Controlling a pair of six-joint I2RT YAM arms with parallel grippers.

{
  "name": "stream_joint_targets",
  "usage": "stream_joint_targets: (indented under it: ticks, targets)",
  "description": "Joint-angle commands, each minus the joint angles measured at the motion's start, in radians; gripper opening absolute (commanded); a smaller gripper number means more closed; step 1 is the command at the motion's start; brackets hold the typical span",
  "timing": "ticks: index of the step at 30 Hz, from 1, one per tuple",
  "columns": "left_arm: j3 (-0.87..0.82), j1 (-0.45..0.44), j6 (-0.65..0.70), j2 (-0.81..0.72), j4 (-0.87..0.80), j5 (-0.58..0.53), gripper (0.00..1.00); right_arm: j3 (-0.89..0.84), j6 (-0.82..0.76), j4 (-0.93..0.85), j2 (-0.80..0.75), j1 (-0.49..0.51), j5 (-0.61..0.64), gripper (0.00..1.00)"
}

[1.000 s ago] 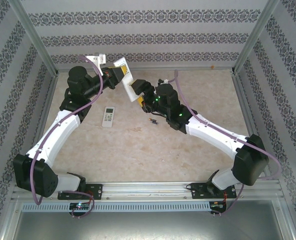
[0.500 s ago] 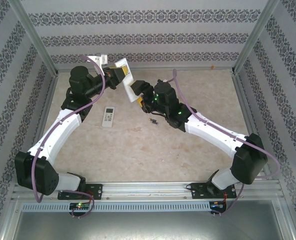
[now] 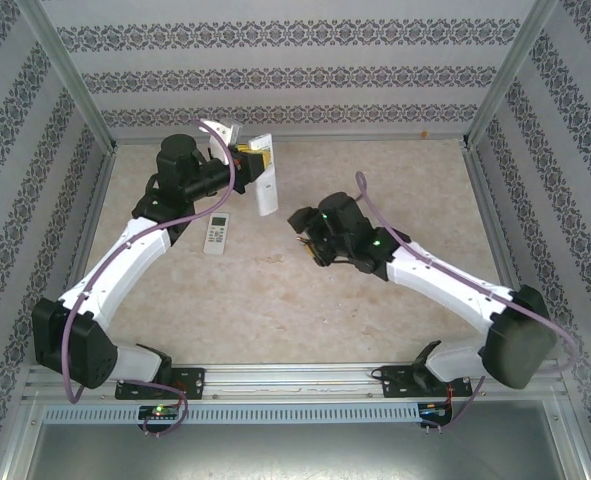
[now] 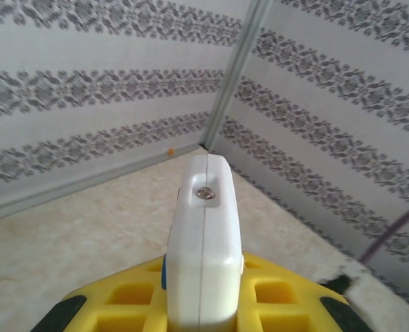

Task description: Load the batteries into the remote control

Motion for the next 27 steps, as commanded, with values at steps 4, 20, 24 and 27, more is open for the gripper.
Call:
stream_joint_targets:
  ticks: [4, 20, 24, 27]
  targets:
    - [-0.01, -0.005, 0.087, -0.029, -0.009, -0.013, 0.0, -0.079, -0.077, -0.028, -0.196, -0.038, 0.038, 0.74]
    - [-0.022, -0.028, -0.117, -0.017, 0.122, 0.029, 0.0, 0.142, 0.02, 0.346, 0.055, -0.02, -0.106, 0.94]
    - [-0.011, -0.041, -0.115, -0.014, 0.125, 0.024, 0.0, 0.133, 0.076, 0.331, 0.08, -0.017, -0.113, 0.93]
    - [-0.005, -0.05, -0.119, -0.012, 0.128, 0.018, 0.0, 0.131, 0.107, 0.319, 0.09, -0.016, -0.109, 0.92]
